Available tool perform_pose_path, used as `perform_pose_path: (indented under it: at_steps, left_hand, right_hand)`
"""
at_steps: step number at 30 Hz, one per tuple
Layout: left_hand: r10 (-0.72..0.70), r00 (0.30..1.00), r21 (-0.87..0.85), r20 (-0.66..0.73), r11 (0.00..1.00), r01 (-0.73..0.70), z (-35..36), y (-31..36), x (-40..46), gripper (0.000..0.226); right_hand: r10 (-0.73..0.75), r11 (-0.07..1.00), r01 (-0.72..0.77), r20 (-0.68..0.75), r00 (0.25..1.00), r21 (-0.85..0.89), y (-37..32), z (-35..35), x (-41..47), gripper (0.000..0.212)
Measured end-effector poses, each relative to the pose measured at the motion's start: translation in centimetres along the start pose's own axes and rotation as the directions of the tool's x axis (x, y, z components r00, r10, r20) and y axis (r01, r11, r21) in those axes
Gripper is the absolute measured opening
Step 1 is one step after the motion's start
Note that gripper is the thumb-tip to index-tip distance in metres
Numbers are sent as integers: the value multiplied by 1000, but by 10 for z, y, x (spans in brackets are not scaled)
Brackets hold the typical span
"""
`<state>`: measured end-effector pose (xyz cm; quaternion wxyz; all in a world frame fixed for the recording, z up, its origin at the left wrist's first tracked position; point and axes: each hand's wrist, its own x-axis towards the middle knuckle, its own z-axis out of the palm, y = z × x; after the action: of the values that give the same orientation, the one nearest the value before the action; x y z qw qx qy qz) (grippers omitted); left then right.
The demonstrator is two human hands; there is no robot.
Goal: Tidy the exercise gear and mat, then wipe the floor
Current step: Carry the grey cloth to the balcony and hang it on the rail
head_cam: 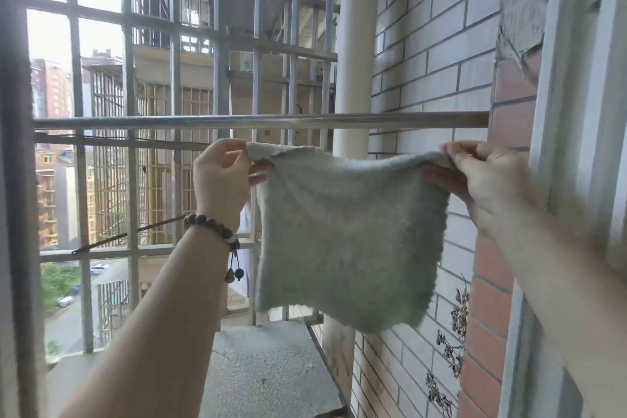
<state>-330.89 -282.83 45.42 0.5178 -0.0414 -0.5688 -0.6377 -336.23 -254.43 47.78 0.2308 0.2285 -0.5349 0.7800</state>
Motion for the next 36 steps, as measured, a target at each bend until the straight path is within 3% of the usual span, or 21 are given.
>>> perform_pose_path:
  at_steps: [2,3,5,7,11,17,19,20,21,22,23,24,26,29,32,36]
  left_hand:
    - [69,994,-25,-82,997,-72,2,-8,8,14]
    - [132,984,24,-121,991,-130,4,-12,13,13]
    - [256,955,190,-150,955,-226,12,-19,22,18]
    - [320,935,306,-154,915,-263,25,-20,31,27]
    - [367,923,369,-116,879,-304,49,-12,66,27]
    - [413,904,476,-113,821,-316,86,13,134,25]
    - [362,932,480,-22,822,-308,93,19,150,25]
    - [294,951,507,97,808,-301,96,17,158,26]
    - [159,965,582,207,774,-252,98,13,165,29]
    - [64,955,711,288,655,-258,97,8,173,33]
    - [-32,944,764,329,596,-246,96,6,177,38]
    - [-77,935,767,346,598,-234,95,6,181,40]
    - [-86,906,800,415,508,-319,93,11,182,40]
    - [-46,887,802,459,452,-391,85,13,185,34]
    - [-57,859,768,509,481,-423,70,10,188,21]
    - [-56,814,747,579,436,-502,67,4,183,16]
  right_hand:
    - [-73,996,72,18,997,50,2,2,2,22]
    - [-139,990,140,34,990,-9,4,4,1,30]
    - [-284,915,299,94,954,-269,10,12,1,49]
    - [-364,783,395,161,918,-481,18,24,9,55]
    - [-389,634,407,183,903,-658,18,47,41,55]
    - [-422,528,438,223,879,-728,-16,90,100,56]
    - [-354,506,404,244,903,-762,-22,101,121,54]
    - [-271,463,374,273,923,-804,-22,104,131,50]
    - [-154,366,349,314,937,-862,-22,106,139,44]
    - [-24,255,337,342,939,-907,-23,108,145,39]
    - [72,145,349,362,930,-926,-25,108,147,37]
    - [122,96,370,380,917,-924,-27,107,148,36]
    - [132,123,403,417,899,-907,-30,103,147,32]
    - [142,162,449,471,871,-879,-32,92,147,25]
    - [177,183,471,501,847,-863,-31,83,148,14]
    - [86,181,481,501,861,-858,-27,79,155,4]
